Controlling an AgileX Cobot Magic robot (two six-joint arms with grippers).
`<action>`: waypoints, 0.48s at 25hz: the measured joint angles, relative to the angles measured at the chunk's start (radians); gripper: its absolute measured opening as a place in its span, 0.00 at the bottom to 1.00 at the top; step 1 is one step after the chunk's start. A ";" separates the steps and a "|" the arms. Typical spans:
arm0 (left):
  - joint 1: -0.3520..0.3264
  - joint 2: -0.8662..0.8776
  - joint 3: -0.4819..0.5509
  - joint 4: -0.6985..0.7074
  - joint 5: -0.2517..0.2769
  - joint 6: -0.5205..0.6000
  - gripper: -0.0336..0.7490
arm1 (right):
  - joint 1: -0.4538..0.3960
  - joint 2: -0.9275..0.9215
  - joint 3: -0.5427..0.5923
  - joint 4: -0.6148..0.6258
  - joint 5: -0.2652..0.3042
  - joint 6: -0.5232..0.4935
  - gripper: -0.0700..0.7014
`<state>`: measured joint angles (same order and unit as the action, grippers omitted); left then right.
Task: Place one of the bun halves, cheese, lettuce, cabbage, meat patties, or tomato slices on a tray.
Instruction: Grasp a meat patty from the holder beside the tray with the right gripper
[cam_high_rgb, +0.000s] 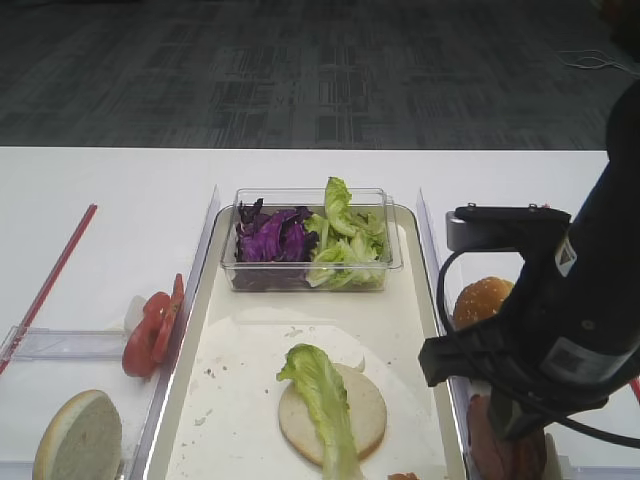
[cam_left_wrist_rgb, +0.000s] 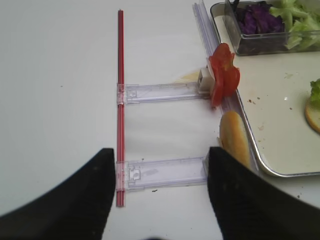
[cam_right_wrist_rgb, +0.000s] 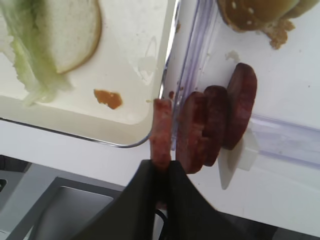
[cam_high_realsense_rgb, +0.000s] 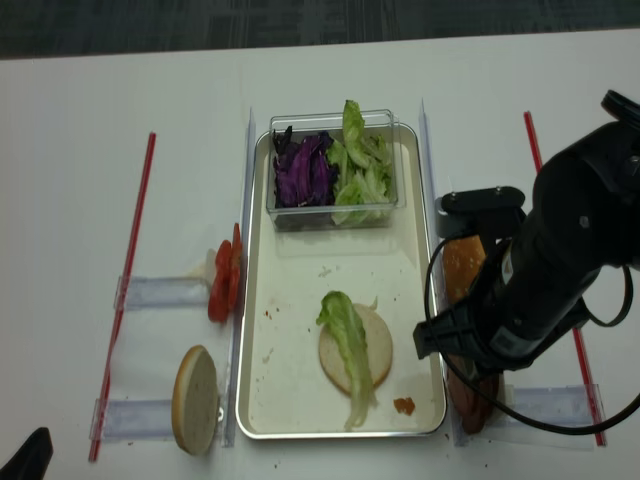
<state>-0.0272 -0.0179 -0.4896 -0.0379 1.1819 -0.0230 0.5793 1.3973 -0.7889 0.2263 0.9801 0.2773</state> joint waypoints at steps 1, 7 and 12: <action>0.000 0.000 0.000 0.000 0.000 0.000 0.54 | 0.000 -0.006 0.000 0.000 0.000 0.000 0.19; 0.000 0.000 0.000 0.000 0.000 0.000 0.54 | 0.000 -0.047 0.000 0.004 0.008 0.000 0.19; 0.000 0.000 0.000 0.000 0.000 0.000 0.54 | 0.000 -0.082 0.000 0.004 0.030 0.000 0.19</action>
<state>-0.0272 -0.0179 -0.4896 -0.0379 1.1819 -0.0230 0.5793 1.3149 -0.7889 0.2301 1.0105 0.2773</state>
